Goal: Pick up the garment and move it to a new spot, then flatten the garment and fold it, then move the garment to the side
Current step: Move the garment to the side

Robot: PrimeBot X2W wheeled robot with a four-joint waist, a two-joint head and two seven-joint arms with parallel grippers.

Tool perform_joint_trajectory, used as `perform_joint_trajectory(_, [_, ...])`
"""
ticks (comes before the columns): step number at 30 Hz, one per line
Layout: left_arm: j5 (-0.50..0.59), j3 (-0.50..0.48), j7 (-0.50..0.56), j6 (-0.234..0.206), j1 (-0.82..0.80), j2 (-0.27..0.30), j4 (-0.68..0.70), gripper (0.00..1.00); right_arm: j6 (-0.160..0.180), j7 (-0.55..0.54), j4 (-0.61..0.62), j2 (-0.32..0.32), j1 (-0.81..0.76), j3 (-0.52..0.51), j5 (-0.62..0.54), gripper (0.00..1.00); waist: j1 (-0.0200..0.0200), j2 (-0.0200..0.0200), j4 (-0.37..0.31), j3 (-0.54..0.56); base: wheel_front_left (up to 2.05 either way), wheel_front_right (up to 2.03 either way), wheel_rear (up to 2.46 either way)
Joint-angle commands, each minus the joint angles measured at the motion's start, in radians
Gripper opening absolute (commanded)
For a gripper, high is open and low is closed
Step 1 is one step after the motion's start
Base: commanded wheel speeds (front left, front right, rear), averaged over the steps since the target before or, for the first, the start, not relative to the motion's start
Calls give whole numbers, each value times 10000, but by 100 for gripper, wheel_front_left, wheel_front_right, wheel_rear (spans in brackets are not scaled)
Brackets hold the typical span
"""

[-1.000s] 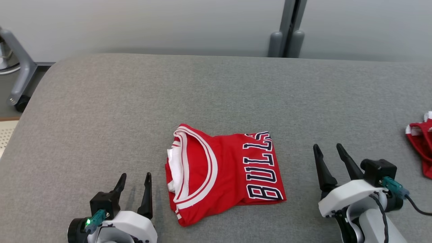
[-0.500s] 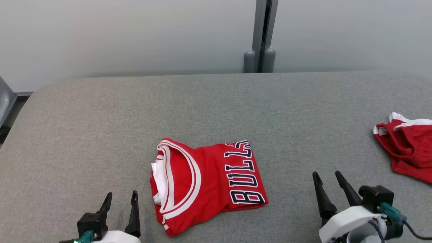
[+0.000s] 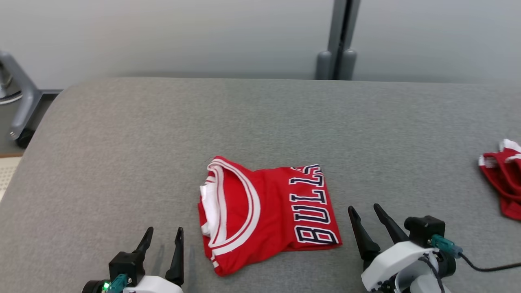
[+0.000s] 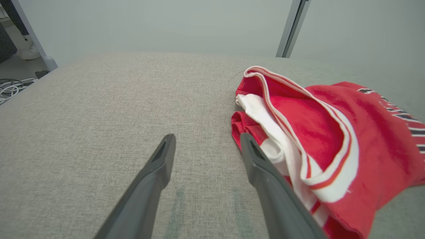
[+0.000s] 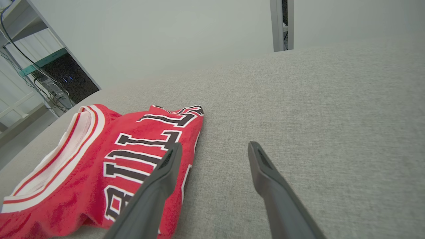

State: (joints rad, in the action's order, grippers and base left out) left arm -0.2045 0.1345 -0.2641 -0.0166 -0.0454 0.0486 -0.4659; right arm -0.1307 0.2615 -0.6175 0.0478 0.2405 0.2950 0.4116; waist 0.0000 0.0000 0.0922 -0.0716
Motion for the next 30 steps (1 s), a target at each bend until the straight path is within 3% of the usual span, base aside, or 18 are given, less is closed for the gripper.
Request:
perform_joint_trajectory(1, [10, 34, 3, 62, -189, 48, -7, 100, 0, 45, -121, 66, 140, 69, 128, 100, 0, 0, 367, -192, 0, 0, 0])
perform_joint_trajectory(10, [-114, 527, 3, 117, -522, 41, -16, 100, 0, 45, -2137, 63, 1528, 548, 1352, 100, 0, 0, 1710, -631, 0, 0, 0])
perform_joint_trajectory(11, [-167, 541, 3, 120, -527, 37, -10, 100, 0, 46, -2375, 63, 1683, 679, 1548, 91, 0, 0, 1799, -668, 0, 0, 0])
perform_joint_trajectory(13, [-267, 515, 3, 94, -511, 43, -16, 100, 0, 45, -2756, 71, 1904, 924, 1964, 13, 0, 0, 1896, -732, 0, 0, 0])
perform_joint_trajectory(14, [-304, 483, 3, 65, -498, 43, -24, 100, 0, 29, -2930, 63, 1942, 1059, 2095, 0, 0, 0, 1909, -747, 0, 0, 0])
perform_joint_trajectory(18, [-182, 303, 3, 49, -519, 38, 24, 100, 0, 19, -3209, 55, 2153, 1126, 2167, 0, 0, 0, 1693, -743, 0, 0, 0])
perform_joint_trajectory(23, [-90, 225, 3, 163, -491, 41, 120, 100, 2, 23, -2803, 98, 2036, 514, 1963, 0, 0, 0, 814, -611, 0, 0, 0])
perform_joint_trajectory(30, [-231, 280, 2, 136, -737, 46, 228, 100, 2, 24, -2251, 80, 1618, 283, 1641, 0, 0, 0, -1565, -539, 0, 0, 0])
